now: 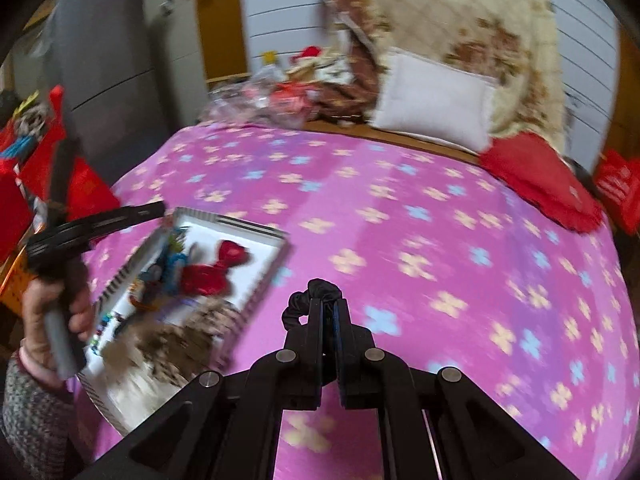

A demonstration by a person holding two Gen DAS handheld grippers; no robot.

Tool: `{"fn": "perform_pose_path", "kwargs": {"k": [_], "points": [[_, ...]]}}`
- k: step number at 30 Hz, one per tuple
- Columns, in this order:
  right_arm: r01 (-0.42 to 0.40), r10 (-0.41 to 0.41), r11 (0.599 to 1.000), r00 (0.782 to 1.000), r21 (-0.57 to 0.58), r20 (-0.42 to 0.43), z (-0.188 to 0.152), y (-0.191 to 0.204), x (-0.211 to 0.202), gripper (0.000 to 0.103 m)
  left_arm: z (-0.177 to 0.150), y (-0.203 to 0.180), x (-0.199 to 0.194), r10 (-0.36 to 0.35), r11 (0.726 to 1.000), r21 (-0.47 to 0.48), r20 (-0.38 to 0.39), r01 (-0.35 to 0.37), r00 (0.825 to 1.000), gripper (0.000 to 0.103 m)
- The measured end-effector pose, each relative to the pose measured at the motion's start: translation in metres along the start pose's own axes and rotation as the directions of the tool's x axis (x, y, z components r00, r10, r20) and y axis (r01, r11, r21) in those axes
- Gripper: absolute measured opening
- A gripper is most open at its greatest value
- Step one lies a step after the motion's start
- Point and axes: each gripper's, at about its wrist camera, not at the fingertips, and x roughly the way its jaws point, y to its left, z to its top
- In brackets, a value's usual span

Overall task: Organize jewelry
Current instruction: 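Carry both bracelets into the white box and open both grippers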

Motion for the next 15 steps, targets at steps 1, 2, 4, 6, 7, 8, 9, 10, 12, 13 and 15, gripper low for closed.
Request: {"fn": "perform_pose_path", "kwargs": {"k": [1,2,4,6,7,8,9,10,12,13,15], "points": [[-0.018,0.017,1.000,1.000,-0.020,-0.010,0.008,0.014,0.012,0.005,0.002,0.008,0.006,-0.004,1.000,-0.019,-0.007,0.004,1.000,0.012],[-0.028,0.027,0.999,0.999,-0.034,-0.019,0.014,0.023,0.020,0.005,0.004,0.015,0.013,-0.013,0.999,-0.038,-0.018,0.013,1.000,0.011],[-0.036,0.034,0.997,0.999,-0.067,-0.038,0.026,0.046,0.043,0.005,0.006,0.029,0.026,-0.040,0.997,-0.072,-0.038,0.037,0.998,0.012],[-0.029,0.024,0.995,0.998,-0.091,-0.058,0.034,0.061,0.065,0.005,0.007,0.036,0.031,-0.067,0.994,-0.094,-0.049,0.062,0.997,0.011],[-0.016,0.009,0.994,0.998,-0.109,-0.068,0.038,0.070,0.079,0.005,0.007,0.037,0.033,-0.076,0.992,-0.101,-0.051,0.070,0.996,0.012],[0.003,-0.012,0.992,0.997,-0.127,-0.075,0.039,0.076,0.091,0.005,0.007,0.037,0.033,-0.083,0.992,-0.103,-0.053,0.077,0.995,0.012],[0.019,-0.031,0.989,0.996,-0.143,-0.083,0.040,0.081,0.101,0.005,0.006,0.036,0.036,-0.084,0.992,-0.097,-0.056,0.079,0.995,0.012],[0.032,-0.048,0.987,0.994,-0.157,-0.100,0.040,0.087,0.114,0.005,0.006,0.034,0.037,-0.081,0.993,-0.094,-0.057,0.076,0.995,0.011],[0.039,-0.061,0.986,0.989,-0.161,-0.132,0.039,0.089,0.131,0.005,0.004,0.032,0.040,-0.074,0.994,-0.088,-0.068,0.068,0.995,0.011],[0.049,-0.073,0.986,0.986,-0.162,-0.148,0.039,0.090,0.139,0.005,0.003,0.031,0.041,-0.072,0.994,-0.084,-0.073,0.066,0.995,0.011],[0.076,-0.101,0.985,0.981,-0.153,-0.163,0.038,0.089,0.148,0.005,0.002,0.030,0.042,-0.074,0.994,-0.083,-0.080,0.067,0.994,0.011]]}}
